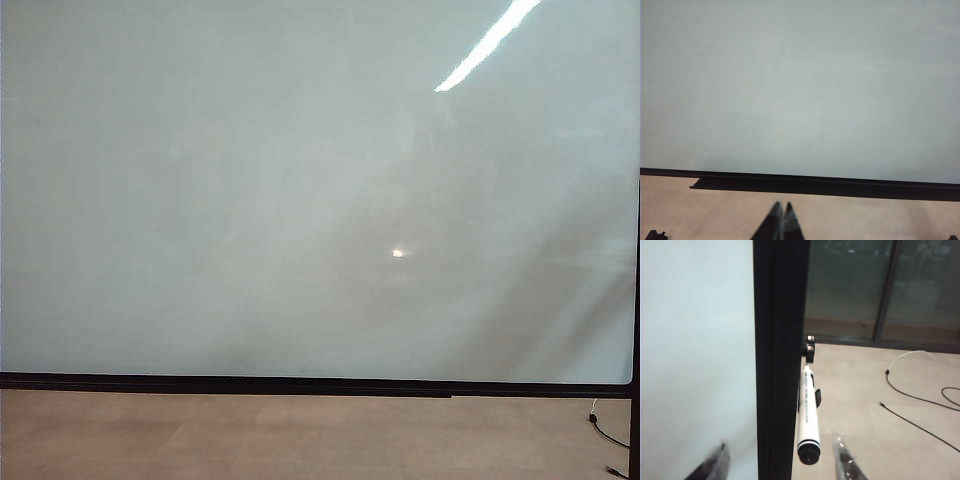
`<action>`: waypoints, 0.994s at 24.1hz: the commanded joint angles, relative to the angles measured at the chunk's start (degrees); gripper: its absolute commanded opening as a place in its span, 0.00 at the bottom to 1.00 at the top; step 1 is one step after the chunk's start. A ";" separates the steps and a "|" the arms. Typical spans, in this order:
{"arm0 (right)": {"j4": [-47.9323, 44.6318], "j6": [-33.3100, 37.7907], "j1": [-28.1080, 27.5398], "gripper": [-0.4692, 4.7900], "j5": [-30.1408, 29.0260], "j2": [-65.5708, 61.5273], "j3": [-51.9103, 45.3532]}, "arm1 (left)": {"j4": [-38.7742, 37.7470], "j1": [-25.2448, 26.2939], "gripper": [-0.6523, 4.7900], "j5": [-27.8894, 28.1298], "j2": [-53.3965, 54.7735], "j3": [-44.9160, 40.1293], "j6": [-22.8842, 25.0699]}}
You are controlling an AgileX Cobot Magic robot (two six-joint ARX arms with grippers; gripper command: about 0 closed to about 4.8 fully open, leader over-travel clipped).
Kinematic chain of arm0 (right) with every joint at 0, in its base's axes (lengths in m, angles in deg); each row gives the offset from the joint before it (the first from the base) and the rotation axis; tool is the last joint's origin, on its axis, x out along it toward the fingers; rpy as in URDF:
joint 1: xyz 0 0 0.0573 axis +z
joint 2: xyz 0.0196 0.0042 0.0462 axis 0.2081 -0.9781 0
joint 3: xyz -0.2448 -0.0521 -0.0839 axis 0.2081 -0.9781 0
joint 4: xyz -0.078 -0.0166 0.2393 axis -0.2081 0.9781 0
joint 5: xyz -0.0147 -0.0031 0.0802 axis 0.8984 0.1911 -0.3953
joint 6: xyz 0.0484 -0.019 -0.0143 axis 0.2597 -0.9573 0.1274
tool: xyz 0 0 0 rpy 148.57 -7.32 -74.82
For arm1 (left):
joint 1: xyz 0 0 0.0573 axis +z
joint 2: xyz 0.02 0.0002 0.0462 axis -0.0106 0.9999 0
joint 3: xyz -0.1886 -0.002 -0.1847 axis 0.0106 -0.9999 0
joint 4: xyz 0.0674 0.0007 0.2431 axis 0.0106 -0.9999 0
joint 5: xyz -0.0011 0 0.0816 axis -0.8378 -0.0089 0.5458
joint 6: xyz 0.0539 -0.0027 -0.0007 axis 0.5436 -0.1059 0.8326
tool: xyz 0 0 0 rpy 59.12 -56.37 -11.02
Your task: Pick up the pen on the shelf to the right of the whiteboard and draw a cross mark.
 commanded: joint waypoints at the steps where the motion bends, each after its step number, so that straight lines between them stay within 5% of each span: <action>1: -5.42 0.83 0.07 0.60 -0.46 -5.46 2.05 | 0.72 -0.02 0.11 -0.02 0.02 0.15 0.24; 24: -10.99 6.45 0.50 0.60 -2.93 -21.75 13.20 | 0.72 0.00 0.11 -0.04 0.02 0.15 0.24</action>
